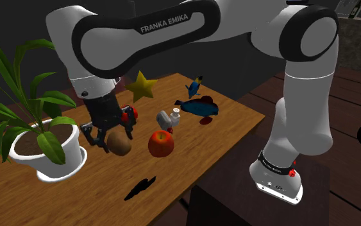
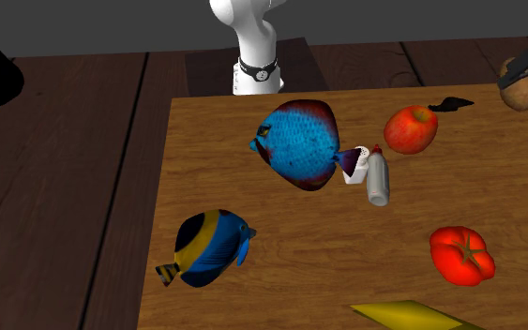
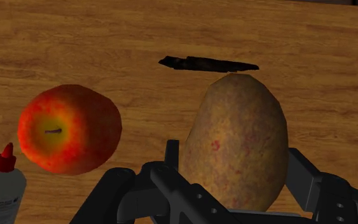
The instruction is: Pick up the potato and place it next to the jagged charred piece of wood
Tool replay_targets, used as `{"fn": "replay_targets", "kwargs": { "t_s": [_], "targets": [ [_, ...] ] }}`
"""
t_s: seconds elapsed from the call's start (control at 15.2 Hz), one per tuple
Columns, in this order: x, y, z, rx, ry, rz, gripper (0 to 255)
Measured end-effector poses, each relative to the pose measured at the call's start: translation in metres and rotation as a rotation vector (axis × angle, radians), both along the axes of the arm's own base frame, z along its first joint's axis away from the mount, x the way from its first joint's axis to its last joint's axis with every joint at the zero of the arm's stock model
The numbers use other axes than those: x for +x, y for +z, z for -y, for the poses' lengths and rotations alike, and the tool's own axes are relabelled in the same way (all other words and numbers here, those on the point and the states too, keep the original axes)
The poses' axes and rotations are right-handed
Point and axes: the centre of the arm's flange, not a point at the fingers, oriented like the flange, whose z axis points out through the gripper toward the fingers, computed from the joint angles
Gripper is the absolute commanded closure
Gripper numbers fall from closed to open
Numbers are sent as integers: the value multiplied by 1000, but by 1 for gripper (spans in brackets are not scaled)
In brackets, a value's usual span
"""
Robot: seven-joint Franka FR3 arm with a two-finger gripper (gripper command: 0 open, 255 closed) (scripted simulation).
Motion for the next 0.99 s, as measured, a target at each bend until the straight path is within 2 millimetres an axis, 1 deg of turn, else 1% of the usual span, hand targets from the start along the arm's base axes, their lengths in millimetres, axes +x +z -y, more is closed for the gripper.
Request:
{"fn": "replay_targets", "kwargs": {
  "t_s": [0.13, 0.2, 0.26, 0.46, 0.59, 0.66, 0.79, 0.86, 0.92, 0.99],
  "targets": [
    [-12, 1, -26, 0, 1, 0, 255],
    [-19, 0, -35, 0, 1, 0, 255],
    [-21, 0, -51, 0, 1, 0, 255],
    [-35, -1, -90, 0, 1, 0, 255],
    [-45, 1, -110, 0, 0, 0, 255],
    [-52, 1, -124, 1, 1, 0, 255],
    [-62, -2, -147, 1, 1, -1, 255],
    [-67, 0, -162, 2, 2, 0, 255],
    [-71, -2, -171, 1, 1, -1, 255],
    [-71, -6, -175, 1, 1, -1, 255]
  ]
}}
